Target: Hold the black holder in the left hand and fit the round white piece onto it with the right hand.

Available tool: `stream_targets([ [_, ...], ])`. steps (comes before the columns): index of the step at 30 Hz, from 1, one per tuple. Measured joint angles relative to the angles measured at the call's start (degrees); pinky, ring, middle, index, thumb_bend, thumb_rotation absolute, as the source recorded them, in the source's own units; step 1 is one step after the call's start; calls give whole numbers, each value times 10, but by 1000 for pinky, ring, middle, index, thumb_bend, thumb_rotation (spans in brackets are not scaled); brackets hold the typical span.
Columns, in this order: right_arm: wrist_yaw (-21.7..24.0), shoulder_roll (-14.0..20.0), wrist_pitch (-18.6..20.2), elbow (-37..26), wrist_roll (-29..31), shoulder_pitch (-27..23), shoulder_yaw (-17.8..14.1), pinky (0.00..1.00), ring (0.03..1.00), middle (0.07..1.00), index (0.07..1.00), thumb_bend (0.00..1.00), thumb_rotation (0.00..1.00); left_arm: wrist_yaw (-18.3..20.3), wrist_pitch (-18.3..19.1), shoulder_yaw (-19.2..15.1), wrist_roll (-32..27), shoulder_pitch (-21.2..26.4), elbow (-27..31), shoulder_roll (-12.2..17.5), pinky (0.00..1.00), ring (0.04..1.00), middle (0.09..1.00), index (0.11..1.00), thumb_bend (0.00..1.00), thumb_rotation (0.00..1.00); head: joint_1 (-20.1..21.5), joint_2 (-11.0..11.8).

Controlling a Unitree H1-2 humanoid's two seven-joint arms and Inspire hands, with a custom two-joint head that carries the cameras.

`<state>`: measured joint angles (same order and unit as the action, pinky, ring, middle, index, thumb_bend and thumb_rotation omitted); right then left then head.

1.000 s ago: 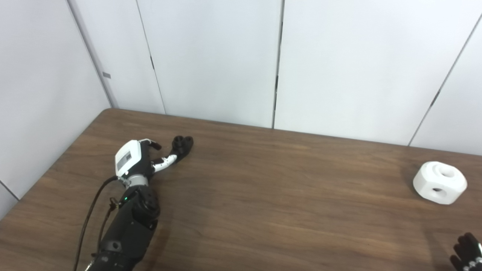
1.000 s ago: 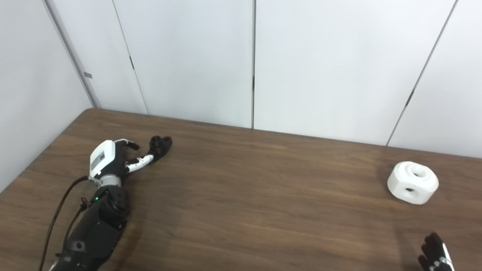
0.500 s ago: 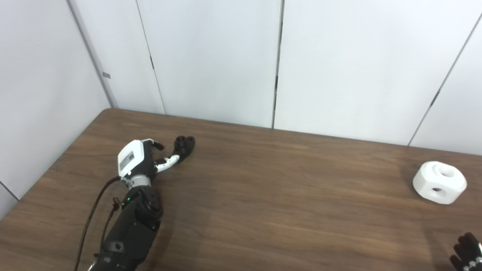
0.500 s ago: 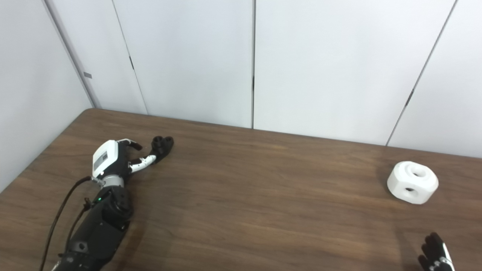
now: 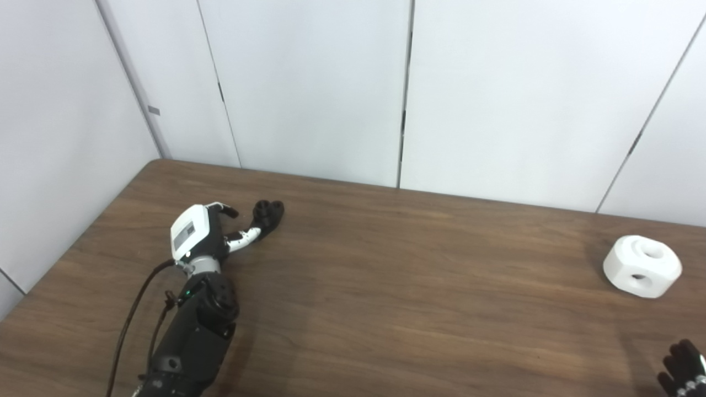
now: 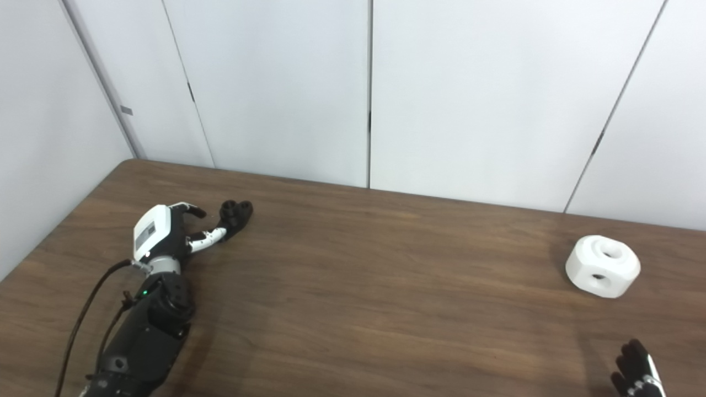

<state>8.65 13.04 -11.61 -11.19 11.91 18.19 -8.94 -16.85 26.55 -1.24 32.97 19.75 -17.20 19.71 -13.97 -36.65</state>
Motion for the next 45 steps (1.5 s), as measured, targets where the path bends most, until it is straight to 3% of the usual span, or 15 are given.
stream_targets([
  [27,6,0,0,2,0,-2,-1,1000,1000,1000,1000,665,1000,12,3,-18,-18,-3,47,-7,862,895,845,659,764,328,0,-1],
  [45,8,1,1,3,0,-3,-2,1000,1000,997,1000,661,1000,14,3,-12,33,-16,52,-27,909,890,841,649,775,316,2,-3],
])
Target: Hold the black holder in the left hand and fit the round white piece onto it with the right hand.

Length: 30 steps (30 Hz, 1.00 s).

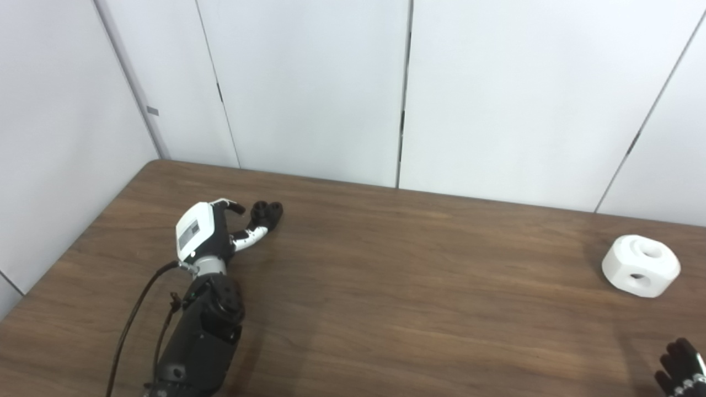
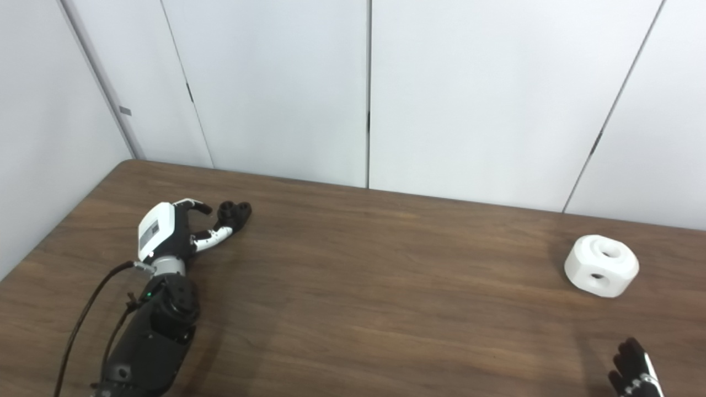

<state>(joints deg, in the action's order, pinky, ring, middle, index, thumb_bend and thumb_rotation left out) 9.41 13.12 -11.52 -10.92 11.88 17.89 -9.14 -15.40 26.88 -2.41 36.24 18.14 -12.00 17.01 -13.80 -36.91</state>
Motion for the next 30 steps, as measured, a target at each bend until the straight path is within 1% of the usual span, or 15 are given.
stream_targets([
  [7,0,0,0,0,0,0,0,1000,1000,1000,1000,659,1000,4,0,-1,5,0,-15,-11,915,889,842,645,772,298,1,2],
  [16,0,0,0,1,0,-1,0,1000,1000,992,1000,631,1000,1,0,2,17,1,-23,-11,905,884,839,646,787,281,5,1],
  [24,0,0,-3,1,1,-1,1,1000,1000,993,1000,645,1000,-5,-1,3,22,8,-38,-9,894,881,832,646,789,280,7,-1],
  [27,0,0,-2,1,1,-1,1,1000,1000,993,1000,633,1000,-5,-1,3,25,10,-41,-9,894,881,829,643,787,280,8,-1],
  [30,0,0,-2,1,1,-1,1,1000,1000,990,1000,629,1000,-8,-1,4,25,11,-44,-9,890,874,819,629,795,258,8,-1],
])
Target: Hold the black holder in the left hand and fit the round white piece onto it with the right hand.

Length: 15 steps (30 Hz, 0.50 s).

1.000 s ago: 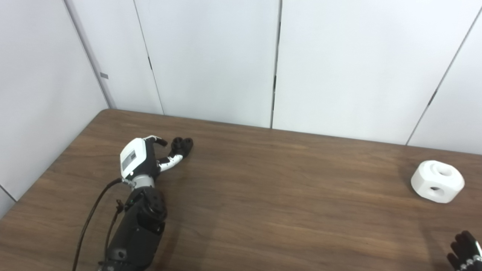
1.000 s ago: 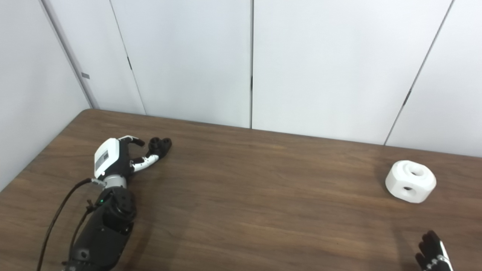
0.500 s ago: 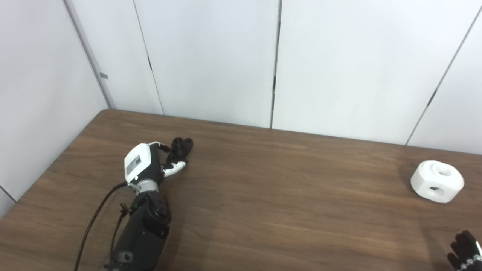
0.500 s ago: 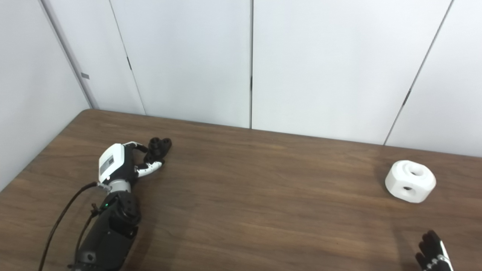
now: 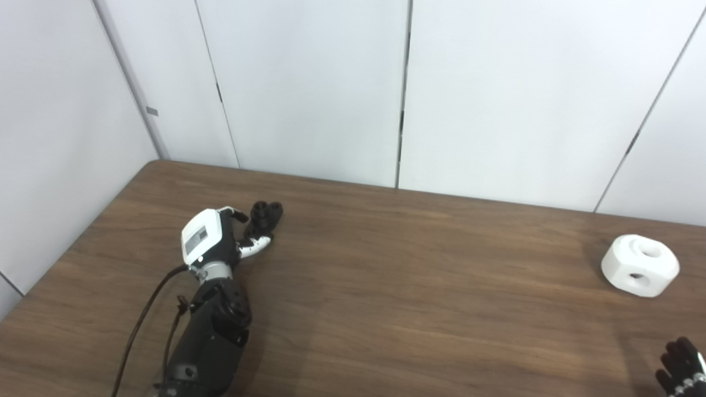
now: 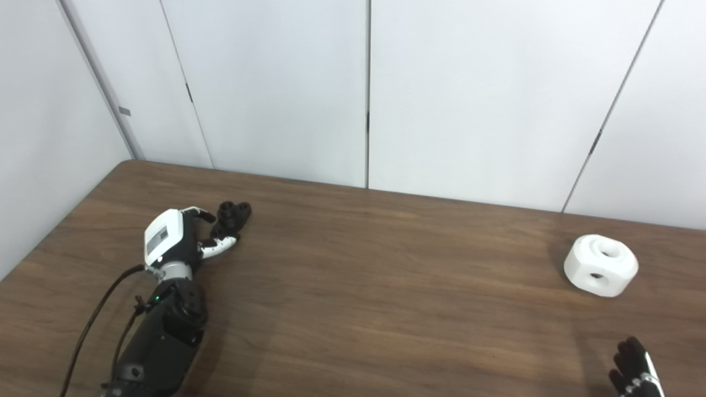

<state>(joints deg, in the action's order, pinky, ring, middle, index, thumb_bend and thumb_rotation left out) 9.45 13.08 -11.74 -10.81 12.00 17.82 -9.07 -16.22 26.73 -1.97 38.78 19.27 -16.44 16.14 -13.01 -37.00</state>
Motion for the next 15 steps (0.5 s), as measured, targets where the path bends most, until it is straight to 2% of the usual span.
stream_targets([
  [15,0,0,0,0,0,0,0,1000,1000,997,1000,653,1000,-18,-3,17,0,1,-13,10,848,850,788,599,791,243,2,-4],
])
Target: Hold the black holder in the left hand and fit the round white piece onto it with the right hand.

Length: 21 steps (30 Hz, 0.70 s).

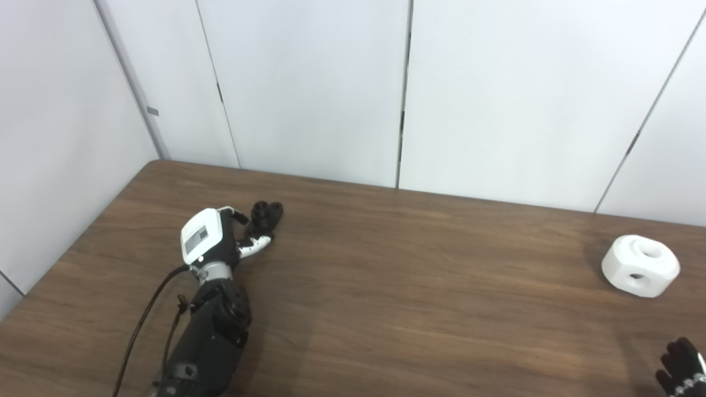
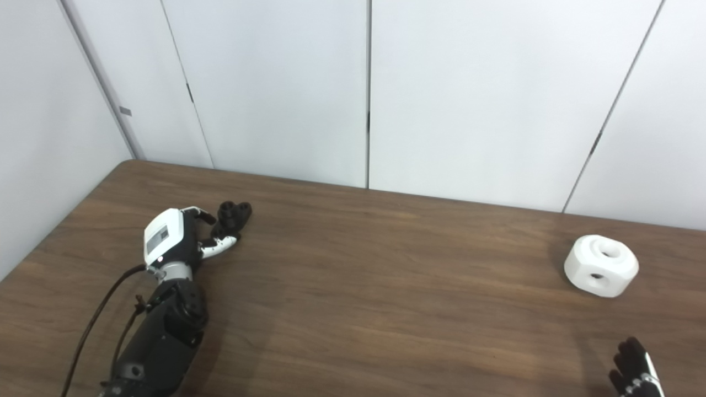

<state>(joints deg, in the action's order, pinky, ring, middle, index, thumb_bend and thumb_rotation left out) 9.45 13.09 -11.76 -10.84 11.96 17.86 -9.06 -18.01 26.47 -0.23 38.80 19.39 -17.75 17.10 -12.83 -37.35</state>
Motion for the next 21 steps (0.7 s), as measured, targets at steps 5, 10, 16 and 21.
stream_targets([
  [5,0,0,0,0,0,0,0,1000,1000,1000,1000,649,1000,-2,0,0,-3,1,0,1,855,848,778,569,788,221,2,0],
  [10,0,0,1,0,0,0,0,1000,1000,1000,1000,650,1000,-5,0,-3,-11,1,0,-3,891,862,775,492,537,85,3,0],
  [16,0,0,1,0,1,0,0,1000,1000,1000,1000,647,1000,-15,-1,-5,-25,1,-2,-5,907,862,763,484,523,71,3,0],
  [21,1,0,1,0,0,0,1,1000,1000,996,1000,646,1000,-20,-4,-4,-28,1,-4,-5,904,850,747,482,522,63,3,0],
])
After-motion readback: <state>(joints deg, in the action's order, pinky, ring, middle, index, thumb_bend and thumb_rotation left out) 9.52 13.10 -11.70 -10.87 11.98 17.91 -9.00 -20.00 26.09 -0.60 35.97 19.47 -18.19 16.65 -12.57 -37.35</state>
